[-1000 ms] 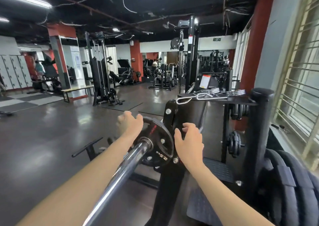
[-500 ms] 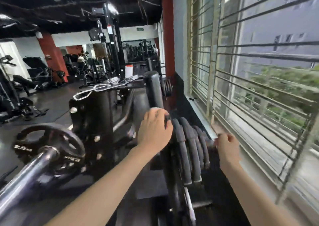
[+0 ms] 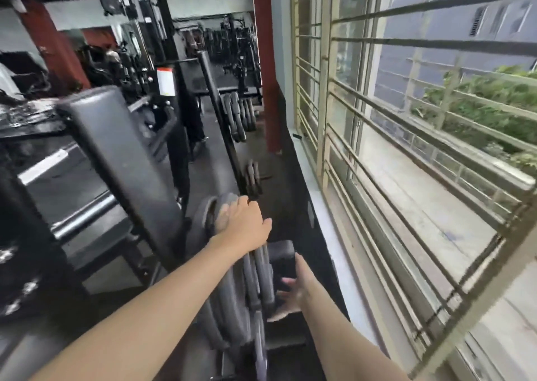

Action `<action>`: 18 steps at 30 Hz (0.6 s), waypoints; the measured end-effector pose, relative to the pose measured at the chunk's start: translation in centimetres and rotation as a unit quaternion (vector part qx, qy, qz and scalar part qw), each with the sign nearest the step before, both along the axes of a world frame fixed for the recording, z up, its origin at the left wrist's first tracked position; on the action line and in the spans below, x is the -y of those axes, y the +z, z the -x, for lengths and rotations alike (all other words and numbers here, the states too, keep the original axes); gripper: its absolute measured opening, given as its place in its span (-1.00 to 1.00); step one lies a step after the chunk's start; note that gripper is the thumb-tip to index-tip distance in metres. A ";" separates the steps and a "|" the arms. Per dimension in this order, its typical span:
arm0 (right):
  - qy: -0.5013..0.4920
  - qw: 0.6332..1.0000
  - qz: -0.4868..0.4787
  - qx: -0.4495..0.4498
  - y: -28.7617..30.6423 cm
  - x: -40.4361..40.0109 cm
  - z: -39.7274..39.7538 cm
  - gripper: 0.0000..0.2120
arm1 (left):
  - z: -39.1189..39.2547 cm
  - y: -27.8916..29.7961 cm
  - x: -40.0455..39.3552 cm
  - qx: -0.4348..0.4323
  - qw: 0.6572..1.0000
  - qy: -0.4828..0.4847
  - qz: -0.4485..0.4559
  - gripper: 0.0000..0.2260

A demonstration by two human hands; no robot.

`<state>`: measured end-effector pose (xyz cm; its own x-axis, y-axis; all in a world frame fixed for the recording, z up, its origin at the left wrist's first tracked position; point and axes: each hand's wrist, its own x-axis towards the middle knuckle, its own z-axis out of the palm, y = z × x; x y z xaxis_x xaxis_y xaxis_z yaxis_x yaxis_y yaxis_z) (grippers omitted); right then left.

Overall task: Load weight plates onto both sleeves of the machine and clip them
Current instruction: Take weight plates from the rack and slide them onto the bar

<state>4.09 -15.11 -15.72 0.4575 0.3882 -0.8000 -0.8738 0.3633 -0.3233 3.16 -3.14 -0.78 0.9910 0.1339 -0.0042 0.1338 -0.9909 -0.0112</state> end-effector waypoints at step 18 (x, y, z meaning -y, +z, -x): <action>0.130 0.989 -0.058 0.029 -2.8 1.2 -3.8 0.20 | -4.1 -1.6 1.8 -0.102 0.989 0.105 0.021 -0.65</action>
